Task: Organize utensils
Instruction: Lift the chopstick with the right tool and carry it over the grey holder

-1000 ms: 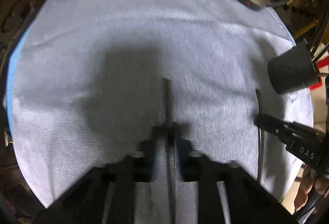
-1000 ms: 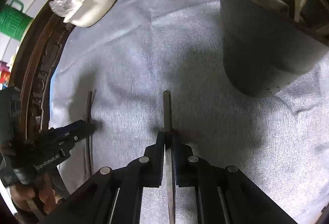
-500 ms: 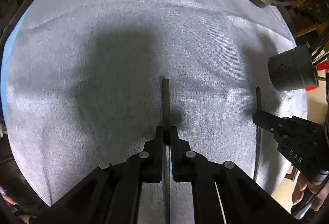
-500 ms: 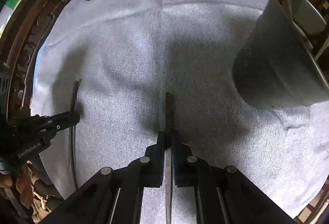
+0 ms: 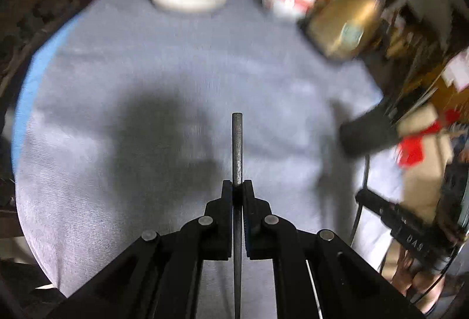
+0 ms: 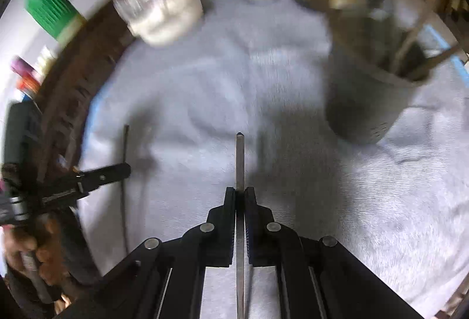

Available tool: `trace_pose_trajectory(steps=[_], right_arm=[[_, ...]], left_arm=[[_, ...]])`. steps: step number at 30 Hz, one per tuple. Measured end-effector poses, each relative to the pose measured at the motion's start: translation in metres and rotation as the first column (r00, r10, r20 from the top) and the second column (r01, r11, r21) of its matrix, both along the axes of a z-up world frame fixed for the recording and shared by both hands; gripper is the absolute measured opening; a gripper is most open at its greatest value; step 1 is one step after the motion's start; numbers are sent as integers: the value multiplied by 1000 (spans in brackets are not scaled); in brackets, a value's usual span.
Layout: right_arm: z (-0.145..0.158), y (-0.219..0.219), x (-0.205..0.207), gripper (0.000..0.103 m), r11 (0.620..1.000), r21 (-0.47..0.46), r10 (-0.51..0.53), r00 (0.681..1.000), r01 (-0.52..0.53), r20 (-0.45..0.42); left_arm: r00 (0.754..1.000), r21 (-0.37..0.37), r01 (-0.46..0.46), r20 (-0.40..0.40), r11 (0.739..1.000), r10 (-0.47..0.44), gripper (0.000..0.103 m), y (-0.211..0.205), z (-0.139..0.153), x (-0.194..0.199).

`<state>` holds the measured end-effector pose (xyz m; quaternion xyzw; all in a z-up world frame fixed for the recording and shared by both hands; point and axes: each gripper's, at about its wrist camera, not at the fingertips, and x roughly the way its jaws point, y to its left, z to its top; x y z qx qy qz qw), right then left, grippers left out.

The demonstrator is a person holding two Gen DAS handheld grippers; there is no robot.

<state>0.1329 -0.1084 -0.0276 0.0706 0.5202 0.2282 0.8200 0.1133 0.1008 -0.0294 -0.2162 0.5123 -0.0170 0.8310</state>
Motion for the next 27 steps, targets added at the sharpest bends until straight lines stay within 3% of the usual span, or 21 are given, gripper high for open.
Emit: trace_pose_trajectory(steps=[3,6,9,13,17,19,27], right_arm=[[33,-24,-23,6,992,82,-104,981,92,163],[58,-37,-42,6,978,115,-204,919,175,336],[75,-48,-60,6,961,115,-275,835,251,476],[84,-49,-68,6,950,86,-292,751,301,592],[84,-48,-69,7,951,43,-265,730,307,630],[87,-49,-73,7,955,44,-255,733,295,630],[91,-55,-120,7,964,45,-231,741,263,631]], left_arm=[[976,25,-77,206,997,71,6,3,31,-20],[925,67,-127,369,990,94,6,-7,53,-34],[878,101,-157,469,982,92,6,-20,62,-44],[822,169,-198,566,966,70,6,-30,63,-38],[818,225,-202,575,953,38,6,-29,56,-53],[804,243,-216,594,946,31,6,-29,60,-67],[784,203,-205,619,957,37,7,-11,76,-127]])
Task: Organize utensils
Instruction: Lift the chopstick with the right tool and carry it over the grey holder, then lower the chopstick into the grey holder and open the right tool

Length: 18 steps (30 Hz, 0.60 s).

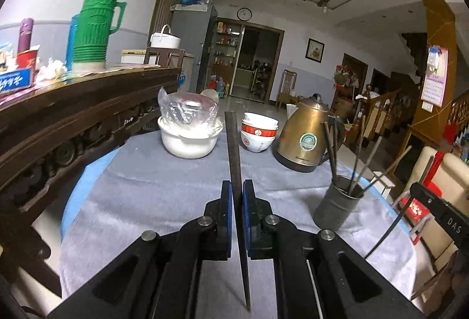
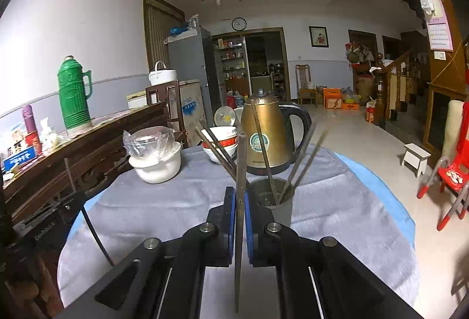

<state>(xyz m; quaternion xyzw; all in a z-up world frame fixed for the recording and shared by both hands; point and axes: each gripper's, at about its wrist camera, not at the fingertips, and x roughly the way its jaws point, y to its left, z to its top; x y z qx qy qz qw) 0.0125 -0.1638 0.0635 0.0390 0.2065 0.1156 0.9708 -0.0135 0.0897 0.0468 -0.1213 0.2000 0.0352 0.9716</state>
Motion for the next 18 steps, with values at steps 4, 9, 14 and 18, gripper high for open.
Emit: trace_pose_trajectory(steps=[4,9,14,18], right_arm=[[0,-6,-17,7,1000,18,-5,1000,5,-11],[-2,-15,-24,7,999,40,-25,999,26,-19],[-2,-18,-27,7,998,52,-28,999,29,-24],[-1,-18,-29,7,998,49,-26,999,27,-24]], left_arm=[[1000,-37,5,-5,999,-6,7,7,0,-20],[1000,-54,4,-9,999,-5,8,11,-1,-29],[1000,-66,8,-15,998,-9,8,12,-2,-33],[1000,-59,12,-14,998,-13,7,9,-2,-38]])
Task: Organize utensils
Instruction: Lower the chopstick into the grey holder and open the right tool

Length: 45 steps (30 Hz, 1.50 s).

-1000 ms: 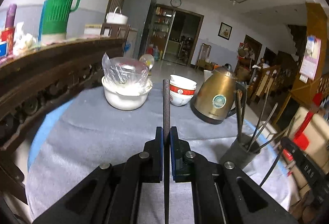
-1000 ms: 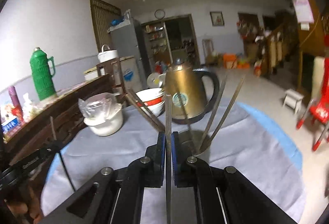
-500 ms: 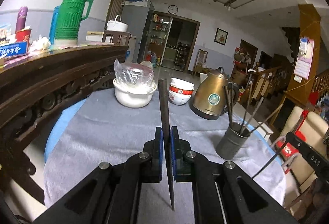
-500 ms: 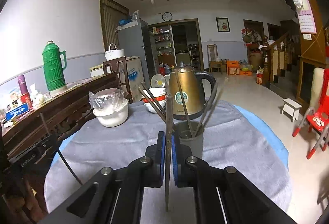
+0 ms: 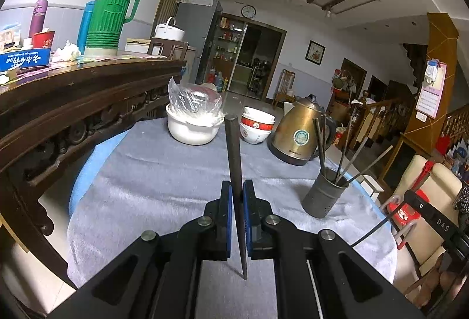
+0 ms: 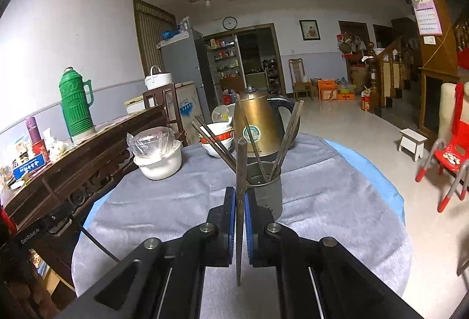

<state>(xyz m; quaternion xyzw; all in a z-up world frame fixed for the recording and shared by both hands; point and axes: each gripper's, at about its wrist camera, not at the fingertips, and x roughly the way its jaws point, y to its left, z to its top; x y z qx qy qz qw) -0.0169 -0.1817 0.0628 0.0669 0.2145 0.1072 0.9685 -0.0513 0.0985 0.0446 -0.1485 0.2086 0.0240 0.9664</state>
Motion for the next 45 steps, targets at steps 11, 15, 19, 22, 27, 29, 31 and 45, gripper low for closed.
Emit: trace_pose_trajectory(steps=[11,15,19,22,27,29,31,45], right_arm=[[-1,7,-9,6,1000,-7,14,1000,-14,13],[10,5,-12,6,1000,0,13,999,-13,43],[24,0,-17,6,1000,14,6,997,-7,76],[35,-8,-21,6,999,33,-7,995,3,101],[61,-26,-20,6,997,63,-42,986,32,161],[73,-33,-17,6,997,69,-57,980,45,189],[84,-39,-11,6,995,74,-74,974,60,213],[89,-41,82,6,995,48,-99,971,90,216]], left_arm=[[1000,-18,2,-3,1000,-2,7,-3,0,-9],[1000,-30,2,16,1000,-1,7,-1,9,-8],[999,-62,11,45,998,-8,7,2,21,-7],[997,-96,30,71,995,-23,7,2,35,-2],[989,-145,87,132,986,-68,7,-6,64,15],[983,-152,115,157,982,-91,7,-13,75,25],[977,-156,143,181,977,-114,7,-22,86,37],[953,-39,253,183,967,-242,7,-112,97,150]])
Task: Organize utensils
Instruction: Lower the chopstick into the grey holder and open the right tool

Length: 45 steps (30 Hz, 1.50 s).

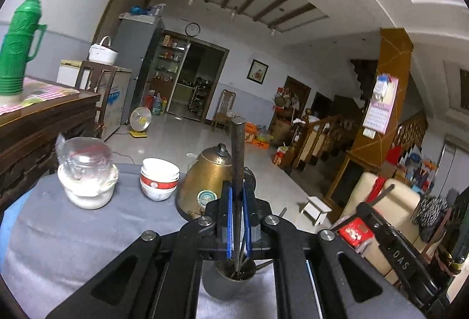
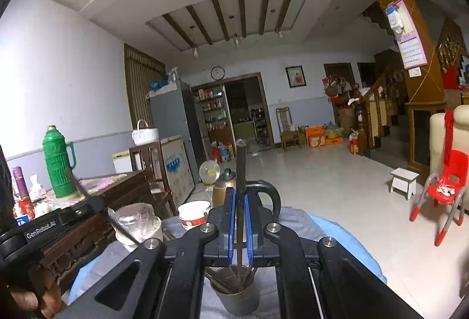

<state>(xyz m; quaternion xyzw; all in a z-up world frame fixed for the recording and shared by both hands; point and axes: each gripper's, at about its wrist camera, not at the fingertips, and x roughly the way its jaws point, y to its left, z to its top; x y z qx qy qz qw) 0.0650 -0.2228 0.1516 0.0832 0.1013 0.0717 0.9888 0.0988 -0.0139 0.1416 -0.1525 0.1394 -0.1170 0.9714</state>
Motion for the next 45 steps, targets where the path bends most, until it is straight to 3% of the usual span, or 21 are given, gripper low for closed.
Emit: trace_pose_trajectory(steps=[14,24,45], right_arm=[[-37,4,60,7,999,-49,9,991,-16,-132],[-56,8,81,7,998,-48,29,972,-42,-232],[-66,18,92,7,996,-70,34,948,-59,-315]], left_arm=[[993,71,22,-116,997,-14,7,-30,-42,61],[981,100,51,-192,994,-31,7,-41,-55,70],[960,121,84,-274,989,-47,7,-46,-63,84]])
